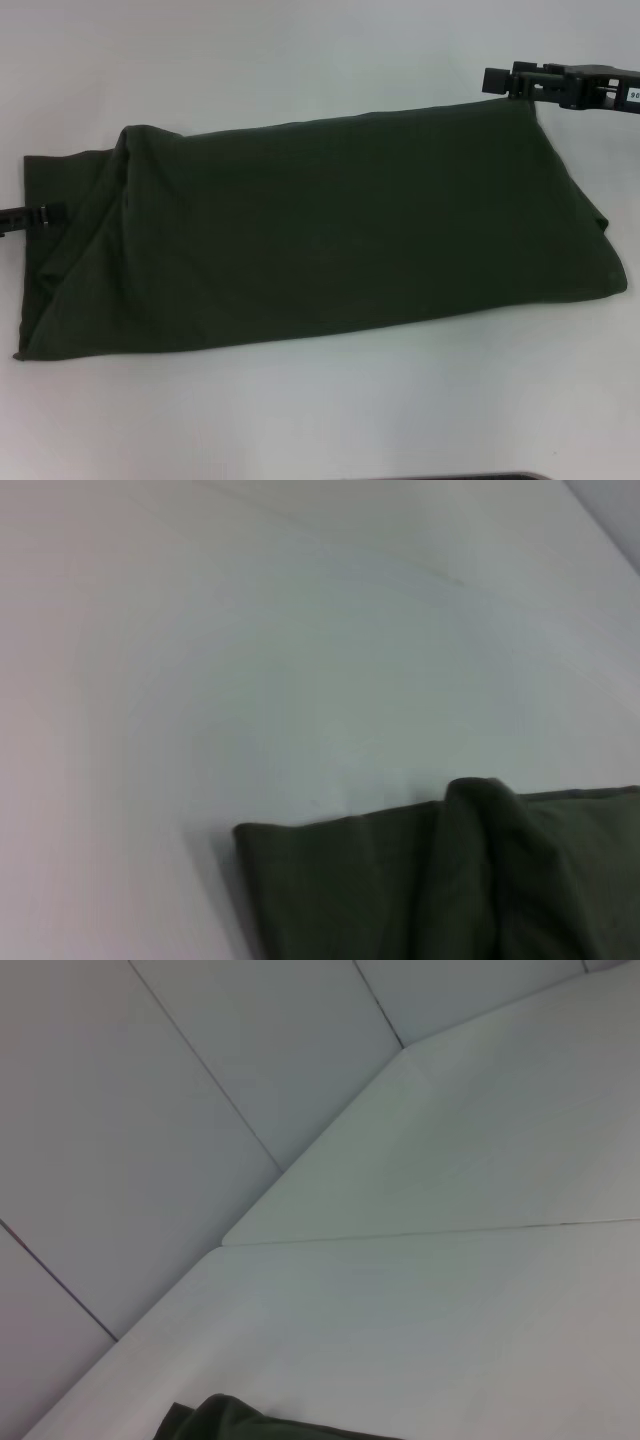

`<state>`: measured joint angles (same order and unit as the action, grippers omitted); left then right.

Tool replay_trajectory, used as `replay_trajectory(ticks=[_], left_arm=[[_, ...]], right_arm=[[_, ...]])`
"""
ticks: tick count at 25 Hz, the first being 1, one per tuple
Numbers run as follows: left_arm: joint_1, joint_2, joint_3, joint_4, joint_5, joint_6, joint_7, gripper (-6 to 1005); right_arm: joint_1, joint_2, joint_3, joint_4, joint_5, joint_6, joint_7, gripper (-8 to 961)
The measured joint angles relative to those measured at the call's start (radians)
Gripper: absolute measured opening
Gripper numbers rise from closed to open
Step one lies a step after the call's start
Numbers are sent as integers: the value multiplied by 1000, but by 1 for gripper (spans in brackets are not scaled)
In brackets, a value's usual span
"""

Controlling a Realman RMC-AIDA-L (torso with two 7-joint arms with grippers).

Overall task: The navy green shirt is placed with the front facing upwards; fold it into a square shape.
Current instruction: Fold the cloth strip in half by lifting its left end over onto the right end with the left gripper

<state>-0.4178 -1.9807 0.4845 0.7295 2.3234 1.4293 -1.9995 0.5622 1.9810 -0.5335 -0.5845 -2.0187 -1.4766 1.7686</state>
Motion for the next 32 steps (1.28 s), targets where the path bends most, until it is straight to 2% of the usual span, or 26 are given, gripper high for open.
replay_trajectory(ticks=[21,32], left_arm=[[-13,-1,12,-22,34,-50,-10,887],[-22,7,39,-35,37,-32,-12,886]], right_arm=[[-4,1,0,2,0,6,0,905],[-5,1,0,2,0,13,0,904]])
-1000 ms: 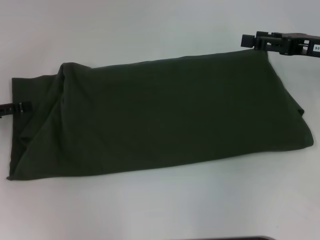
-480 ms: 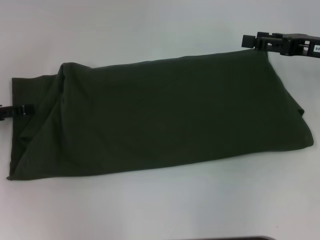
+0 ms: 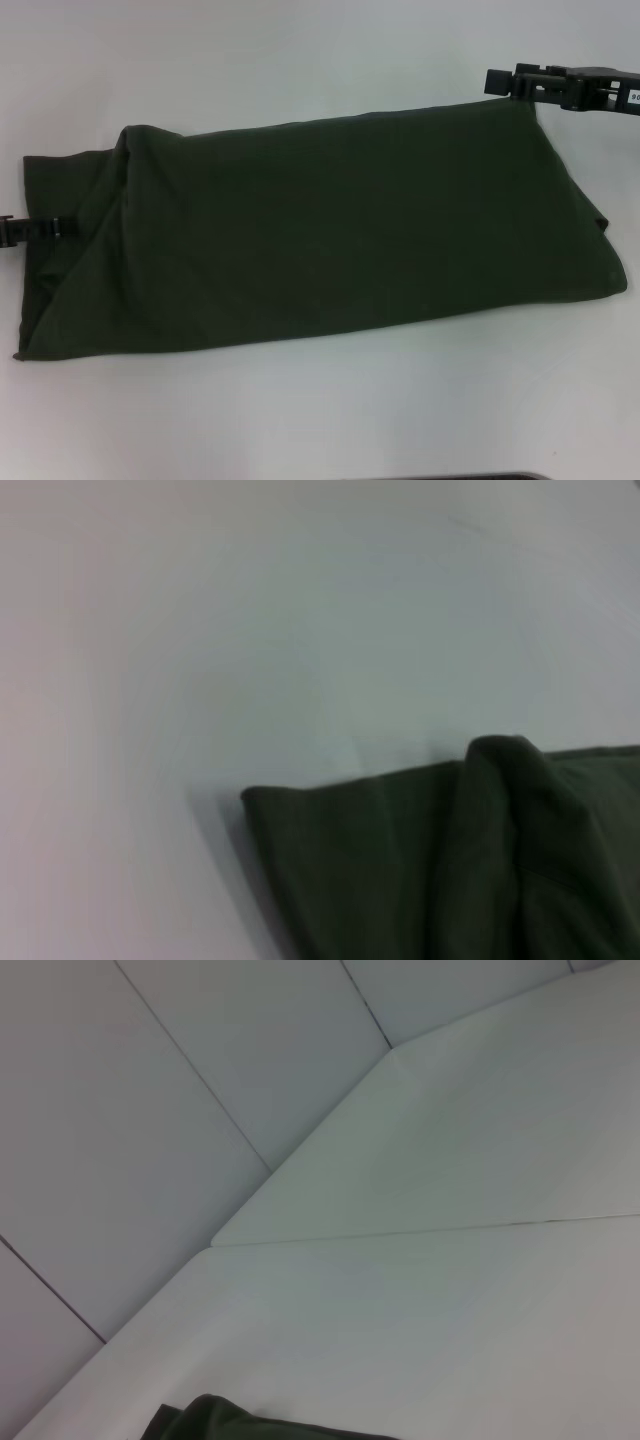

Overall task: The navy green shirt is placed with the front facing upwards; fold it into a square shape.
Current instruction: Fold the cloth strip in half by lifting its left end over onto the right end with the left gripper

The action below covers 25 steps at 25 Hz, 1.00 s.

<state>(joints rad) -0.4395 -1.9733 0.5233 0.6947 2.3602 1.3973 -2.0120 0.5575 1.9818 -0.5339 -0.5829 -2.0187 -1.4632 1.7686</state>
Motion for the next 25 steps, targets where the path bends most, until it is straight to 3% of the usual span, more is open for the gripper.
replay_trajectory(ticks=[25], left_arm=[[-44,-3,-8,19,11,122,8,884]], right_arm=[[-1,1,0,0,0,21,-1,904]])
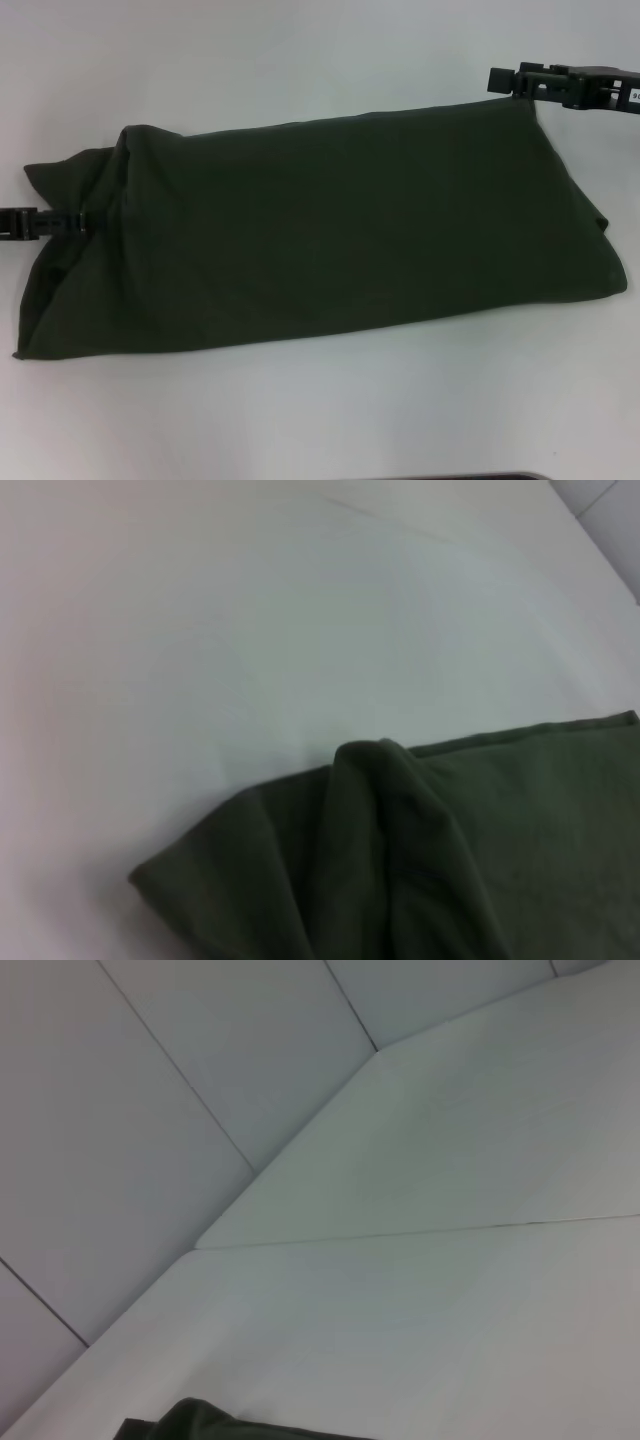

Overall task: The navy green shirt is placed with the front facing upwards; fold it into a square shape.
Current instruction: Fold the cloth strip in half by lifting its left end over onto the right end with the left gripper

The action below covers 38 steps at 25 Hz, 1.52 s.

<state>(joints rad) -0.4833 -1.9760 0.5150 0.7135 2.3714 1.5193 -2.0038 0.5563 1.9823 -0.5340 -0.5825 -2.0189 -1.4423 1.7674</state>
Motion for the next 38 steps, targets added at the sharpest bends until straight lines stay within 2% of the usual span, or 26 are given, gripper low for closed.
replay_trajectory(ticks=[8,14,21,38], left_arm=[[17,-4,-52,49,0,-7,-7,884],[35,2,-75,55,8,-19,-8,884],[50,2,-72,56,25,-52,-19,884],[26,-6,-25,30,56,-112,-25,885]], right_arm=[[-1,1,0,1,-1,6,-1,904],[-1,1,0,1,0,8,1,904],[-1,0,0,0,0,8,1,904],[-1,-2,2,0,0,8,1,902]])
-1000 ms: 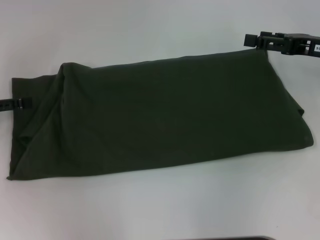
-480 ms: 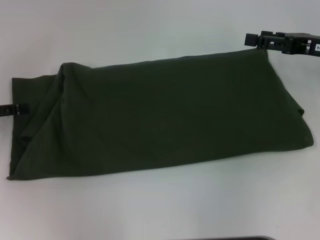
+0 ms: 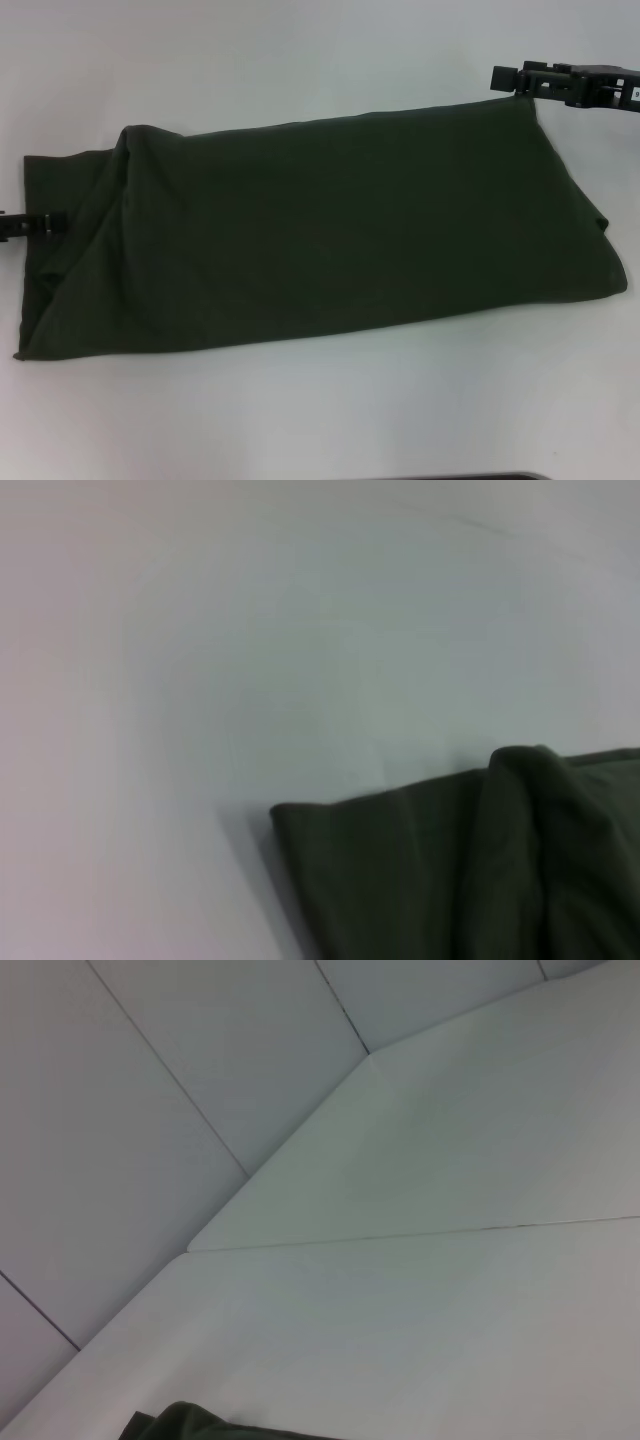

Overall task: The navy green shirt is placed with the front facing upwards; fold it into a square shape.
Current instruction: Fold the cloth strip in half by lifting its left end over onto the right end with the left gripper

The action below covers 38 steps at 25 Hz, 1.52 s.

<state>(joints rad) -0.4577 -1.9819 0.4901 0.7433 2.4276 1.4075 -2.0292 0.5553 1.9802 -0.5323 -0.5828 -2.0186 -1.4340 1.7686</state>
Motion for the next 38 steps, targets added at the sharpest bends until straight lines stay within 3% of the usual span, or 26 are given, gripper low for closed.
replay_trajectory(ticks=[21,38], left_arm=[[-6,6,53,3,30,60,-33,882],[-37,-2,58,3,35,101,-26,883]], right_arm=[[-1,-5,2,0,2,-2,0,899],[-2,-6,2,0,1,-5,0,884]])
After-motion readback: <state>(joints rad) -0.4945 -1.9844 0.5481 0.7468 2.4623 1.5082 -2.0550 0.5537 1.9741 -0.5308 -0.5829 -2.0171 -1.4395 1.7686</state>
